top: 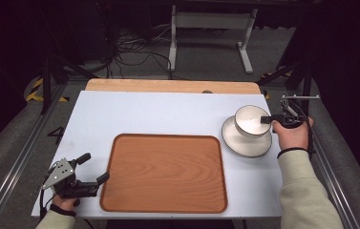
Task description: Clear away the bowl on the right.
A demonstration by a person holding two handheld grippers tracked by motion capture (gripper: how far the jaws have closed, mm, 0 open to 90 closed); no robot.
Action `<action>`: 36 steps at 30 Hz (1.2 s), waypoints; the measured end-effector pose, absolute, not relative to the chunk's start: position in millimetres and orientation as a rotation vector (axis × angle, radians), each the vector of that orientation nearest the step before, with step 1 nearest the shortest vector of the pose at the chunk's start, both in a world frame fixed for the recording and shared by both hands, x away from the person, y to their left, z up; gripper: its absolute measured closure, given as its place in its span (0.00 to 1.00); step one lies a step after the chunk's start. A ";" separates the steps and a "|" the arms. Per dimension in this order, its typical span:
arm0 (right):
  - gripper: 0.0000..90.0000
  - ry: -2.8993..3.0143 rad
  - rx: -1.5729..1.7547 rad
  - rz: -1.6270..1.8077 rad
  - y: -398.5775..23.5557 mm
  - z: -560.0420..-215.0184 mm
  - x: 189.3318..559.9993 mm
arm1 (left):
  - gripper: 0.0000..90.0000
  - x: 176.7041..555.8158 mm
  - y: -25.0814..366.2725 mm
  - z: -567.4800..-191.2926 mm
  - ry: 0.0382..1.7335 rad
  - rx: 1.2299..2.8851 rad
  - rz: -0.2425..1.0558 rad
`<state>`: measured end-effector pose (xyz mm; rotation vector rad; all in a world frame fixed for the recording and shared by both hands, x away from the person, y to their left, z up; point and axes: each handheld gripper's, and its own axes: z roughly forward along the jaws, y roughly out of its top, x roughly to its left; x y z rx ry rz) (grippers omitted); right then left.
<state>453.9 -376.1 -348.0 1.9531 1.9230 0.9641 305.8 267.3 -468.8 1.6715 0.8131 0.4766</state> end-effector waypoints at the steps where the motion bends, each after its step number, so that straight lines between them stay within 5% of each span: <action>1: 0.91 1.928 1.950 0.963 -375.5 -346.1 453.4 | 0.00 305.8 267.2 -468.8 0.813 1.672 0.476; 36: 0.91 2.173 1.747 0.985 -302.1 -317.1 433.4 | 0.00 305.7 267.4 -468.7 0.812 1.671 0.477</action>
